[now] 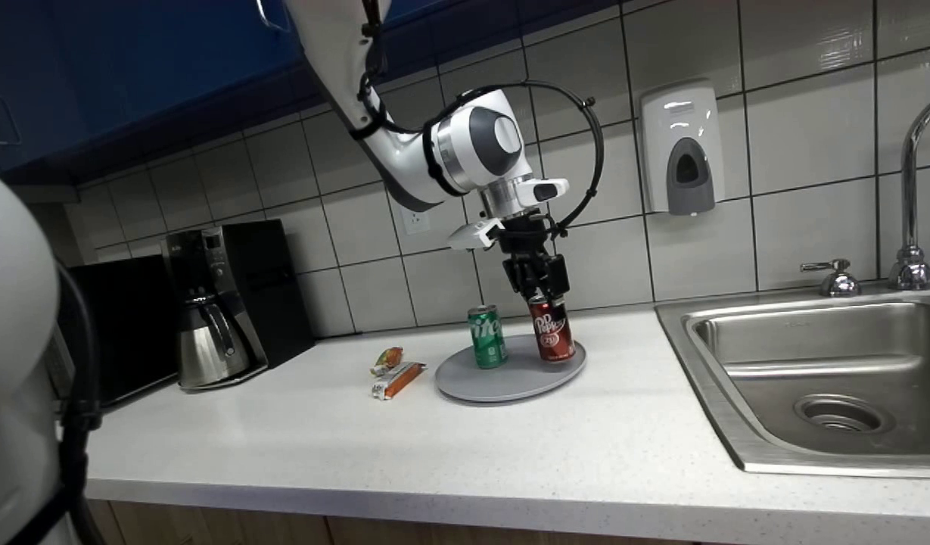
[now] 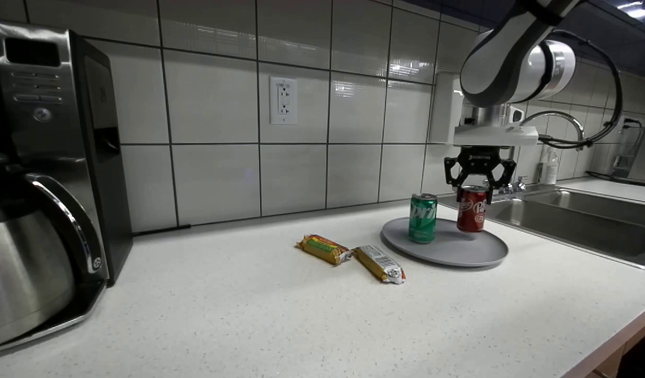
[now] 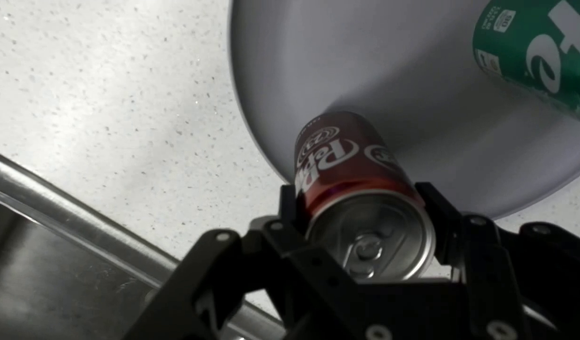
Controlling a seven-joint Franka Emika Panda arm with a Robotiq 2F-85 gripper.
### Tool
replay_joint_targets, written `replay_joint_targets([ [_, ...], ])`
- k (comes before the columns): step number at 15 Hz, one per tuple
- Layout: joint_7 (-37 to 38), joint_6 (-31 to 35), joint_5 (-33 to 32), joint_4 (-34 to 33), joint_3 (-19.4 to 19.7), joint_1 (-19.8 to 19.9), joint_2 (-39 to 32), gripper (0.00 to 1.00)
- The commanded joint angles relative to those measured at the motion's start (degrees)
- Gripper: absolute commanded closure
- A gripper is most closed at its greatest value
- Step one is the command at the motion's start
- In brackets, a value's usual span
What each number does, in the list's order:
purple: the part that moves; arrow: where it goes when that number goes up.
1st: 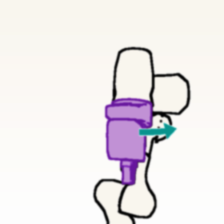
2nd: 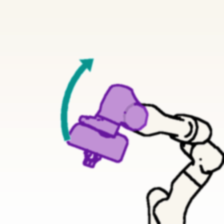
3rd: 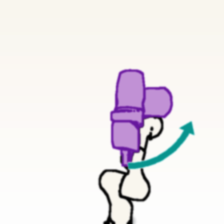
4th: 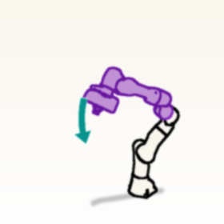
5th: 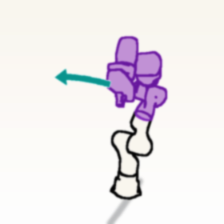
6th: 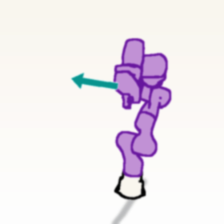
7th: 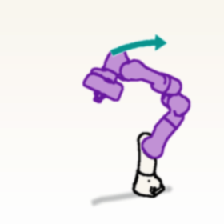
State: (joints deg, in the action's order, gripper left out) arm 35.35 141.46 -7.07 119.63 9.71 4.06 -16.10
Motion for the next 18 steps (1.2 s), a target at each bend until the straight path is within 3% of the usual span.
replay_joint_targets([
  [1,-2.71,-3.67,0.12,-4.04,-0.02,-1.33,-2.18,0.62],
  [9,-4.64,-5.18,0.6,-6.22,0.12,-2.63,-4.4,0.62],
  [11,-4.88,-5.32,0.71,-6.3,0.13,-2.63,-4.34,0.12],
  [14,-4.48,-4.88,0.41,-6.13,0.34,-2.77,-3.93,0.0],
  [18,-3.96,-3.79,-0.07,-5.56,0.58,-2.97,-2.71,0.0],
])
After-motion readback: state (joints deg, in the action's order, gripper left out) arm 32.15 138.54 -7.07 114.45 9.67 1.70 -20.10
